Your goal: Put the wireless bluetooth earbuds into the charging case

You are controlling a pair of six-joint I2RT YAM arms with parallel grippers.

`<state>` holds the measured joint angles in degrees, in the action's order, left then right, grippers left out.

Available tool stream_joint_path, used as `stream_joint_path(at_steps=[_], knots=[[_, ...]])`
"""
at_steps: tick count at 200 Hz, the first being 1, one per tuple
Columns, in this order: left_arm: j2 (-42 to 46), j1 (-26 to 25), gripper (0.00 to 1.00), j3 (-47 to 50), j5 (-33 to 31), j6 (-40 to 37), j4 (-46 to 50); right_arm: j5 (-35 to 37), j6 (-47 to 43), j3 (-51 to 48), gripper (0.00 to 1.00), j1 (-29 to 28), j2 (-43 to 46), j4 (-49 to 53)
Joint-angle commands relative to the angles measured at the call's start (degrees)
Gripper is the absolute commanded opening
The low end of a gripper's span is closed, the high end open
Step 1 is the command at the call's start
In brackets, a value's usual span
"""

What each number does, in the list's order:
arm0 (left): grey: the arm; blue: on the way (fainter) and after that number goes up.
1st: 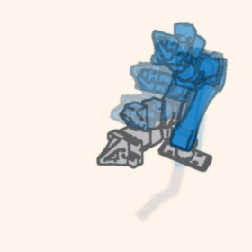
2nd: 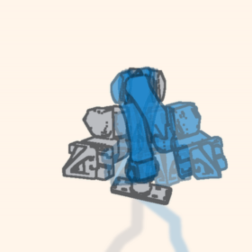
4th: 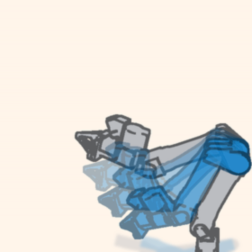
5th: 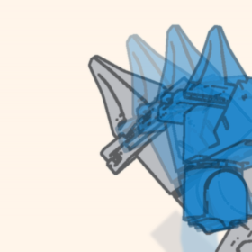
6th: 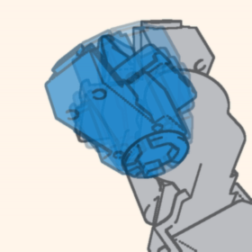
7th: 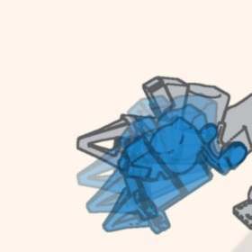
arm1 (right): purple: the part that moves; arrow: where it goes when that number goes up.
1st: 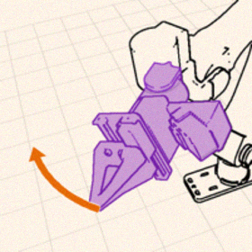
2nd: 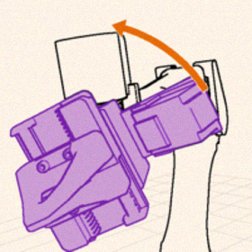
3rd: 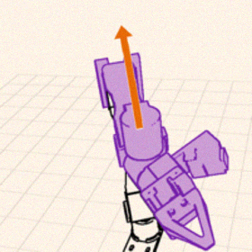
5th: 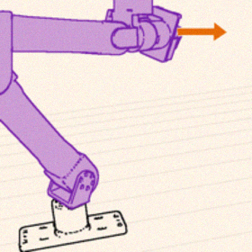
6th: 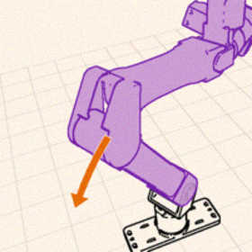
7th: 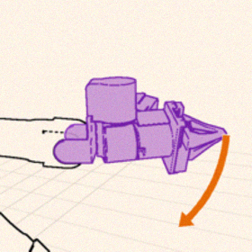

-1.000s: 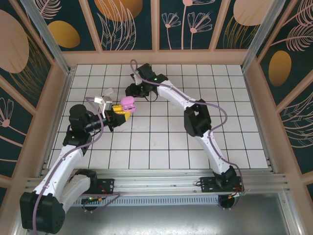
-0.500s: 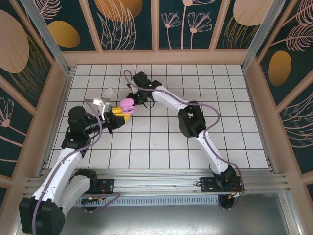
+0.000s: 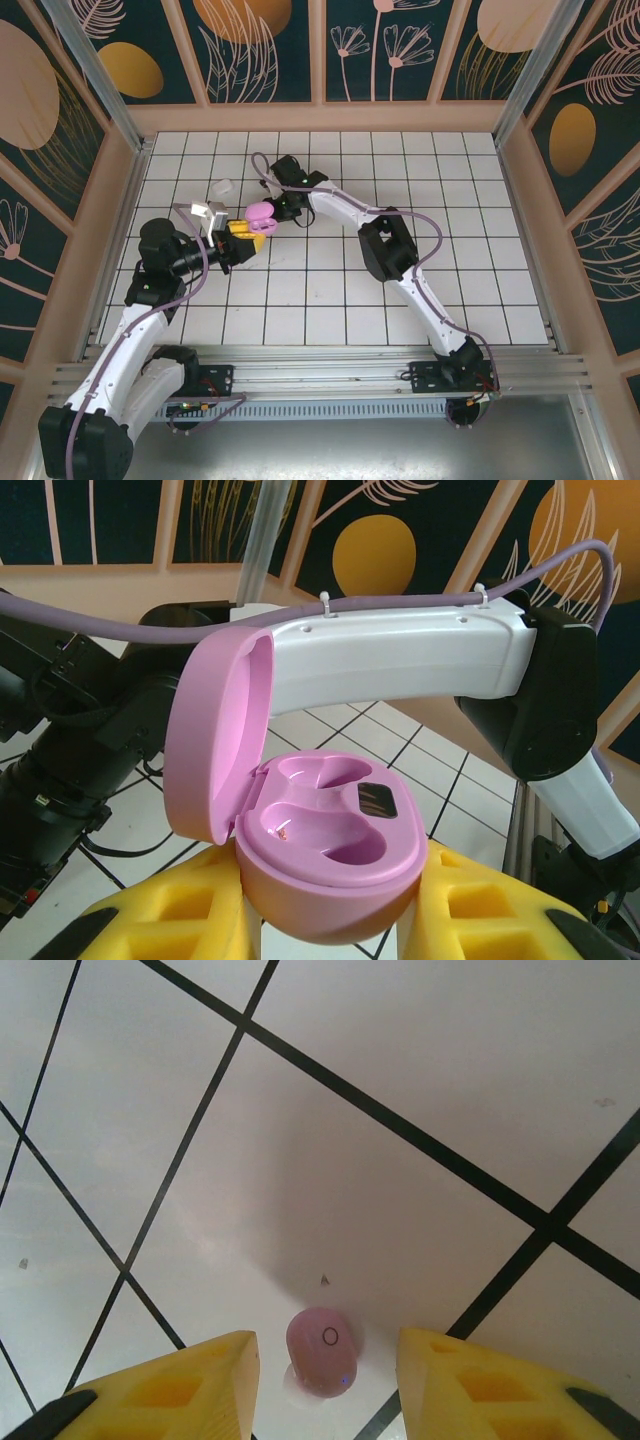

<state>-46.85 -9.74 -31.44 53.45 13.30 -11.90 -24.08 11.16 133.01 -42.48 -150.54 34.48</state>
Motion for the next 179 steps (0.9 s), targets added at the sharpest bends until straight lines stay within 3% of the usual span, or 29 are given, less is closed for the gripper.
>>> stream_joint_path(at_steps=[1,59,116,179], knots=[[0.76,0.25,0.21,0.46,-0.18,-0.46,-0.23,-0.08,-1.60,-1.50,0.42,-0.91,-1.33,0.63],[0.71,0.25,0.21,0.72,-0.53,-0.40,-0.52,5.36,-1.07,-1.00,0.38,-2.34,-1.83,3.19],[0.62,0.24,0.21,0.94,-0.81,-0.12,-0.67,6.32,-0.38,-0.92,0.32,-3.19,-2.26,3.78],[0.10,0.25,0.21,0.83,-1.51,0.54,-1.62,9.57,0.34,-2.67,0.26,-3.14,1.74,5.55]])
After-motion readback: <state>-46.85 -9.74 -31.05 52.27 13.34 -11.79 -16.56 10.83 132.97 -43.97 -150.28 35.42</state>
